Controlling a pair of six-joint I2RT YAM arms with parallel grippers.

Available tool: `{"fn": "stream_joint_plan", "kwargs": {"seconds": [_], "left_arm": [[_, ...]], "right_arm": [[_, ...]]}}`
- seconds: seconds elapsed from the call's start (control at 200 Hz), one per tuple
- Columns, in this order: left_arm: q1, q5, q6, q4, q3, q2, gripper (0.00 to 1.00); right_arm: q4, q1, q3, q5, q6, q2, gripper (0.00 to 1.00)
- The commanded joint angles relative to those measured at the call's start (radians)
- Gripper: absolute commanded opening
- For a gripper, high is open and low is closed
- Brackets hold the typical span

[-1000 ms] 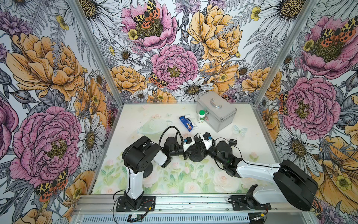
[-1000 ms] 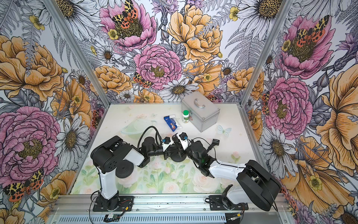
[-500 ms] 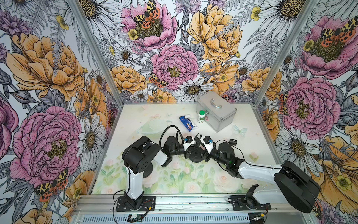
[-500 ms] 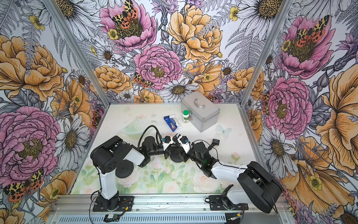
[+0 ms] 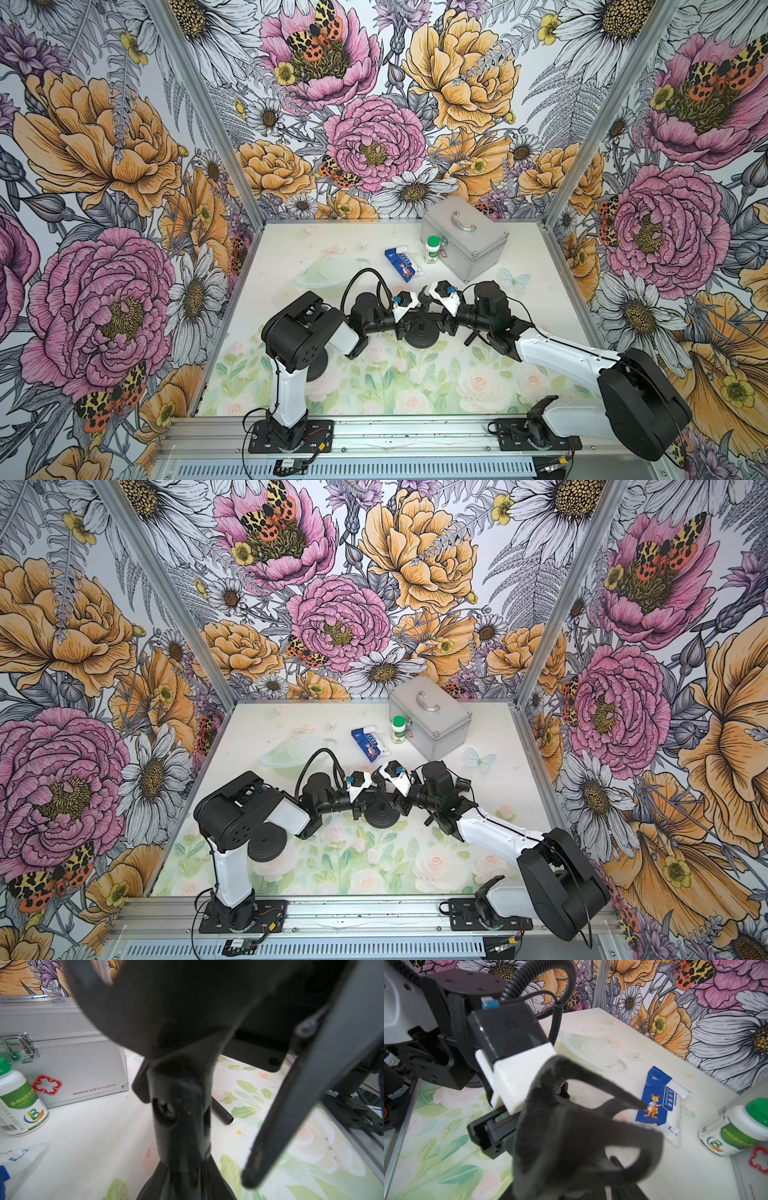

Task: Assemble a microphone stand
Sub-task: Screw the microphone stand pole into the microphone stand base.

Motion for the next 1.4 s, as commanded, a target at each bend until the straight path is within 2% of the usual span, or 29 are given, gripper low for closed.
{"fn": "stream_joint_plan", "kwargs": {"seconds": [0.0, 0.115, 0.21, 0.27, 0.325, 0.42, 0.505, 0.595, 0.64, 0.66, 0.7, 0.735, 0.796, 0.846, 0.916, 0.956, 1.066, 1.216, 1.391], "left_arm": [[0.003, -0.003, 0.017, 0.037, -0.017, -0.019, 0.23], [0.006, 0.024, 0.008, 0.038, 0.0, -0.002, 0.23], [0.023, 0.026, -0.006, 0.068, -0.003, 0.003, 0.25], [0.035, 0.02, -0.036, 0.093, -0.001, 0.01, 0.26], [0.037, 0.026, -0.044, 0.102, 0.003, 0.022, 0.27], [0.035, -0.011, -0.005, 0.082, -0.02, -0.019, 0.29], [0.034, -0.012, -0.023, 0.047, -0.002, -0.034, 0.31], [0.026, 0.0, -0.018, 0.03, 0.013, -0.031, 0.31], [0.028, -0.004, -0.02, 0.029, 0.01, -0.035, 0.3], [0.028, -0.004, -0.022, 0.028, 0.01, -0.036, 0.3], [0.029, 0.0, -0.023, 0.026, 0.01, -0.033, 0.29], [0.03, 0.003, -0.016, 0.024, 0.008, -0.03, 0.28], [0.03, 0.002, 0.002, 0.022, -0.001, -0.033, 0.28], [0.031, 0.001, 0.01, 0.009, -0.002, -0.038, 0.28], [0.031, 0.018, 0.021, -0.023, 0.008, -0.038, 0.28], [0.03, 0.025, 0.027, -0.027, 0.011, -0.037, 0.28], [0.033, 0.029, 0.029, -0.03, 0.014, -0.032, 0.27], [0.019, 0.024, 0.027, -0.035, 0.019, -0.021, 0.27], [0.009, 0.01, 0.011, -0.015, 0.023, -0.007, 0.29]], "right_arm": [[-0.032, -0.008, 0.047, -0.008, -0.009, 0.045, 0.51], [-0.025, -0.008, 0.055, -0.008, -0.004, 0.064, 0.37], [0.022, -0.002, 0.015, 0.065, 0.029, 0.045, 0.22], [0.088, 0.022, -0.031, 0.197, 0.096, 0.02, 0.1], [0.19, 0.074, -0.088, 0.366, 0.177, 0.001, 0.05], [0.295, 0.197, -0.139, 0.633, 0.256, -0.015, 0.0], [0.297, 0.249, -0.129, 0.734, 0.291, 0.001, 0.0], [0.27, 0.25, -0.11, 0.677, 0.263, 0.01, 0.0], [0.227, 0.25, -0.097, 0.626, 0.222, -0.005, 0.05], [0.212, 0.25, -0.096, 0.603, 0.2, -0.017, 0.1], [0.197, 0.248, -0.102, 0.57, 0.171, -0.042, 0.29], [0.189, 0.237, -0.111, 0.51, 0.141, -0.065, 0.4], [0.147, 0.2, -0.112, 0.358, 0.095, -0.103, 0.49], [0.095, 0.156, -0.098, 0.214, 0.064, -0.126, 0.52], [0.026, 0.098, -0.068, 0.055, 0.039, -0.136, 0.53], [-0.012, 0.076, -0.048, 0.01, 0.018, -0.132, 0.53], [-0.07, 0.039, -0.013, -0.017, -0.027, -0.111, 0.53], [-0.072, 0.011, 0.015, -0.049, -0.022, -0.056, 0.5], [-0.019, 0.011, 0.038, -0.015, 0.036, 0.024, 0.34]]}}
